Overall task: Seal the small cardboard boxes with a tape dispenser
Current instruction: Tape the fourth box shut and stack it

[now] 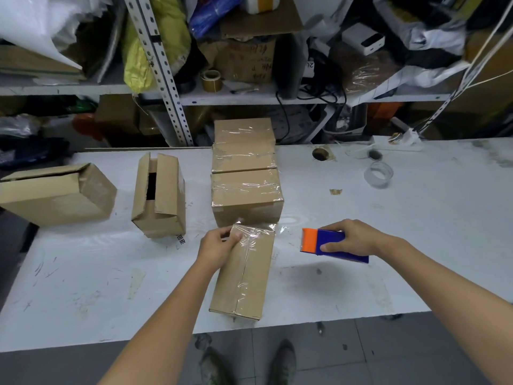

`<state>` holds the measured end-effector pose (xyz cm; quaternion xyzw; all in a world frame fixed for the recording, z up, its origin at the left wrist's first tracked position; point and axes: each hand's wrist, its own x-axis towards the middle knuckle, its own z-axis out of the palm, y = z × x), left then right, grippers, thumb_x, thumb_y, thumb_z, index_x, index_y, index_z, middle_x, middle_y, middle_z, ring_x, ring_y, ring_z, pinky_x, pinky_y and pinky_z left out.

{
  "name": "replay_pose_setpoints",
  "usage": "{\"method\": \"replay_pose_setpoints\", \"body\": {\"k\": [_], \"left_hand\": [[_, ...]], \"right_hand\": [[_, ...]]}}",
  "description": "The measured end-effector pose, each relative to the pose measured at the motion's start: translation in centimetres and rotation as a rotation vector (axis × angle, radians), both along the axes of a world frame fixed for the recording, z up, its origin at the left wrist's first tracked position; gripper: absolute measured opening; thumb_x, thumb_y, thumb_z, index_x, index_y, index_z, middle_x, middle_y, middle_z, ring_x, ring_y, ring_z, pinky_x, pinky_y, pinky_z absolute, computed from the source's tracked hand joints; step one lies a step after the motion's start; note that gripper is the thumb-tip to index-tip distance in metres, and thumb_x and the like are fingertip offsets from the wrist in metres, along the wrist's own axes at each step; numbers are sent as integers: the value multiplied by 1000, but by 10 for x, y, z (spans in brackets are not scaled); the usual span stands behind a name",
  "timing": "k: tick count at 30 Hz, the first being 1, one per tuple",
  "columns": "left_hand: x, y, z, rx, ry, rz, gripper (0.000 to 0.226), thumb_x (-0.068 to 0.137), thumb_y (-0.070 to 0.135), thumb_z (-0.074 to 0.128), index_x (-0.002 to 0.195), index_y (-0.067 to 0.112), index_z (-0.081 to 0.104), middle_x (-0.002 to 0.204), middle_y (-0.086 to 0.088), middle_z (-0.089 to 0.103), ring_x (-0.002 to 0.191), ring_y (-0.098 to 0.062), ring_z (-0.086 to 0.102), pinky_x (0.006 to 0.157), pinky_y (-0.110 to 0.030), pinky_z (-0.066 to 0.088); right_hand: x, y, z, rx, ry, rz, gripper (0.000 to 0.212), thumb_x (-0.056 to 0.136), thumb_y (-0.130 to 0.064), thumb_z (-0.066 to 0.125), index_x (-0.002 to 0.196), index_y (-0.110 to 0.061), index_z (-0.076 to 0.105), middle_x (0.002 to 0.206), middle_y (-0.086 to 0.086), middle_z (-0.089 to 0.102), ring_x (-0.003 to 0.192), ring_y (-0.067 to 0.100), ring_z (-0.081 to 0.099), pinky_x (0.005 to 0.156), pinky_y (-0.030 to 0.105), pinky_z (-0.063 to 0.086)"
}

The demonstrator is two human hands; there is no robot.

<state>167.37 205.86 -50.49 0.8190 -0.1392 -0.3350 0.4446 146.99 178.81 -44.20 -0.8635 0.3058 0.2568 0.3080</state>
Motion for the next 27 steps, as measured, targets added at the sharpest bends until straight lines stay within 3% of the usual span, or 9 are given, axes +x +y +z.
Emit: {"method": "replay_pose_setpoints", "body": {"k": [8, 14, 18, 23, 27], "left_hand": [[2, 3, 0, 4, 12, 7, 31, 91, 36, 67, 119, 24, 72, 114, 7, 72, 109, -13, 64, 96, -36, 52], [2, 3, -2, -8, 4, -5, 23, 88, 37, 67, 108, 31, 76, 104, 14, 74, 104, -10, 66, 96, -42, 53], [1, 6, 0, 19, 0, 10, 30, 90, 40, 66, 117, 29, 72, 112, 11, 72, 107, -11, 65, 98, -42, 52], [0, 8, -3, 47, 0, 10, 35, 91, 44, 64, 121, 27, 70, 113, 9, 72, 108, -13, 64, 98, -41, 52], [-1, 7, -3, 29, 14, 46, 29, 92, 39, 65, 117, 27, 71, 108, 8, 72, 106, -13, 64, 96, -35, 51]], "right_hand": [[50, 56, -36, -229, -16, 87, 58, 84, -62, 62, 135, -36, 54, 126, -4, 64, 109, 21, 59, 79, 32, 50], [67, 81, -48, -408, -2, 31, 32, 84, -48, 62, 108, -26, 64, 104, 0, 68, 91, 23, 61, 65, 28, 40], [63, 92, -68, -309, 6, -200, 27, 86, -47, 62, 96, -23, 59, 99, 2, 68, 80, 22, 56, 60, 27, 39], [43, 79, -82, -455, -8, -207, 46, 93, -55, 54, 131, -29, 48, 103, 3, 67, 93, 27, 64, 67, 31, 41], [32, 77, -91, -512, 30, -58, 49, 96, -53, 51, 140, -34, 38, 109, 0, 67, 101, 25, 63, 78, 34, 40]]}}
